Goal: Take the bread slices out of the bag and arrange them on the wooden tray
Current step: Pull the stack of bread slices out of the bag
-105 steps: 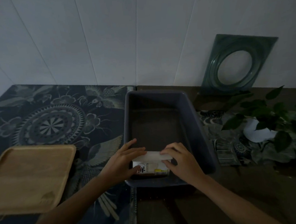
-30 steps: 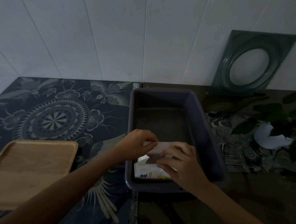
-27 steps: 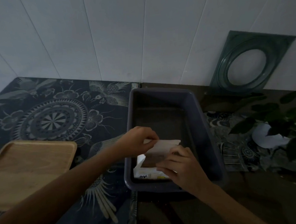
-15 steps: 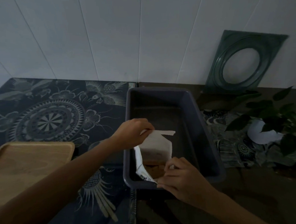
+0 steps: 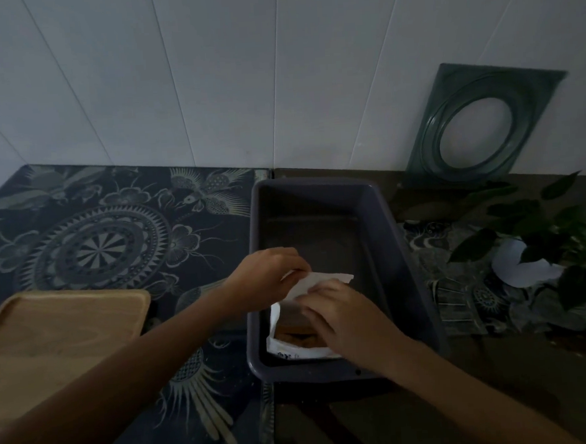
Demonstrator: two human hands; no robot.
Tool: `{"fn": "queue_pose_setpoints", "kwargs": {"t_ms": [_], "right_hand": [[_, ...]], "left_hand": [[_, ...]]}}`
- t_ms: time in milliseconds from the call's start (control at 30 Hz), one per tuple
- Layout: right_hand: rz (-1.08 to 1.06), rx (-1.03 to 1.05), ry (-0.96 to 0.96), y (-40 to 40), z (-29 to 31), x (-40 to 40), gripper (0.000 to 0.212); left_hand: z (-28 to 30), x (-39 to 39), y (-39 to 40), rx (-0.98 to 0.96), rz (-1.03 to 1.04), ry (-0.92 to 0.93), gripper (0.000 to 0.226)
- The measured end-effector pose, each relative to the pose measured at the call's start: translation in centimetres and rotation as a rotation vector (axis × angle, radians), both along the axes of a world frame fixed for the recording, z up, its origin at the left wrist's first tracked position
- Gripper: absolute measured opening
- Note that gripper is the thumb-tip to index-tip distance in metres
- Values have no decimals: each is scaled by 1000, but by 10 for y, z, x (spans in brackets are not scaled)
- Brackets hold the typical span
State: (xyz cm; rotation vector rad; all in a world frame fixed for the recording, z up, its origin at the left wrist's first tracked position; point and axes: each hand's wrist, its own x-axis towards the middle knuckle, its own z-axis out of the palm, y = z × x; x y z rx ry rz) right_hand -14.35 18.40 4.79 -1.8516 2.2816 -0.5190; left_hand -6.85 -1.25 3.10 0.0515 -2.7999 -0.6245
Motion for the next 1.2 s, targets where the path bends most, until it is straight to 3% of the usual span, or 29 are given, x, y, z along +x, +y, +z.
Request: {"fn": "queue_pose_setpoints", "kwargs": {"t_ms": [167, 300, 433, 700, 1100, 1200], "right_hand": [[78, 564, 81, -46, 0, 2, 34], [33, 740, 125, -67, -12, 11, 27], [-3, 806, 223, -71, -39, 15, 40], [-124, 769, 183, -68, -81, 15, 75], [-205, 701, -54, -59, -86, 11, 73], [-179, 673, -44, -57, -92, 6, 59]], "left_hand": [[4, -3, -4, 41, -30, -61, 22], [5, -6, -9, 134, -25, -70, 19], [1, -10, -11, 286, 0, -43, 17], [-9, -18, -18, 560, 122, -56, 15], [-19, -13, -20, 651, 135, -38, 16], [-22, -9, -21, 651, 119, -64, 17]]}}
